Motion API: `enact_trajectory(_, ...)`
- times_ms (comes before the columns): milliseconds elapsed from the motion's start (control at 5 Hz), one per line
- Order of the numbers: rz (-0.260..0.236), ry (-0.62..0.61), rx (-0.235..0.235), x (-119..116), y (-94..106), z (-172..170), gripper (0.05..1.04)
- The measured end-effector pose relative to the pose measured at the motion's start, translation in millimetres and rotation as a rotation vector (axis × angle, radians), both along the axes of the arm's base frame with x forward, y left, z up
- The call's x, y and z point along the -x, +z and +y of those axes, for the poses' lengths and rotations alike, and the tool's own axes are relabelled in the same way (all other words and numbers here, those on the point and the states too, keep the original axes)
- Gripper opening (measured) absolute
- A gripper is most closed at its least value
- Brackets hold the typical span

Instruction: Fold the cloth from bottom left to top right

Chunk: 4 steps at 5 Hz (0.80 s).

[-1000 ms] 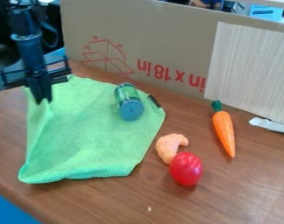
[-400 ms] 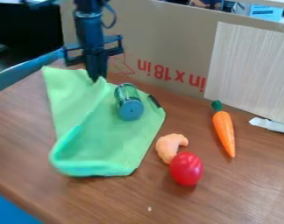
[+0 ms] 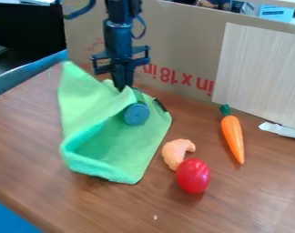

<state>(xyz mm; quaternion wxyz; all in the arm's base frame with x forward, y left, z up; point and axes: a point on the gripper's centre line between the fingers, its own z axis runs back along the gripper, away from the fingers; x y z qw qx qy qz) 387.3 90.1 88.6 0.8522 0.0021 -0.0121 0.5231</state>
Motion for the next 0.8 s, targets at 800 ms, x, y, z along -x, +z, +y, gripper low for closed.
enact_trajectory(800, -0.217, 0.009, 0.057, -21, -2.0, -39, 0.203)
